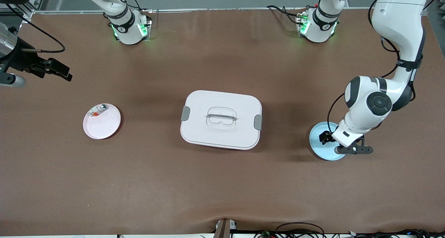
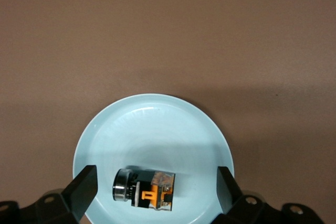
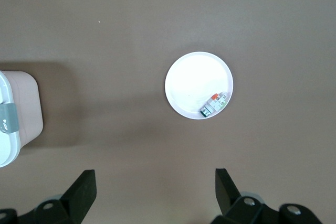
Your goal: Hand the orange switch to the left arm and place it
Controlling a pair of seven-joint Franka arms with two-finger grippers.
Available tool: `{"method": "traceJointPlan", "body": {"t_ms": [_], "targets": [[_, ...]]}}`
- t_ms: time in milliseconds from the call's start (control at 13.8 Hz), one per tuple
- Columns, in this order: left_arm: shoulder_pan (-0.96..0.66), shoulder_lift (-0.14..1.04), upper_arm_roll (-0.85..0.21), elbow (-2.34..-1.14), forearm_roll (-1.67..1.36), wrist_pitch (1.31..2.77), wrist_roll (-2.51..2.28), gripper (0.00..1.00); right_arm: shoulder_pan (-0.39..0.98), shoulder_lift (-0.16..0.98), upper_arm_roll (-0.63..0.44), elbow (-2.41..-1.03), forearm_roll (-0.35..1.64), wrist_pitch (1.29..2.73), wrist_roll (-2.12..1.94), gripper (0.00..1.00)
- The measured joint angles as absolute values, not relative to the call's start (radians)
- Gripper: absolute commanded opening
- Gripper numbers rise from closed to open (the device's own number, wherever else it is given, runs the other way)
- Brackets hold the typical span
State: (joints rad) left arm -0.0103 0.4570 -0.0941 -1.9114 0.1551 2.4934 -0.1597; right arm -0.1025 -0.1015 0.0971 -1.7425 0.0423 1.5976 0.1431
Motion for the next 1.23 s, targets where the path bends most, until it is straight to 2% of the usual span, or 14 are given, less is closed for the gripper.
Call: {"method": "traceJointPlan", "body": {"t_ms": [362,1231], "targets": [[0.006,0.427,-0.094,-1.911,0.155,2.478,-0.153,1.0,-0.104,-0.102,0.097,-1.743,0.043,1.621,0.143,1.0],[0.041,0.213,-0.096,-1.91,0.155,2.214,-0.151,1.0,-0.107,-0.102,0.097,-1.744,0.043,1.653,0.143,1.0]]}}
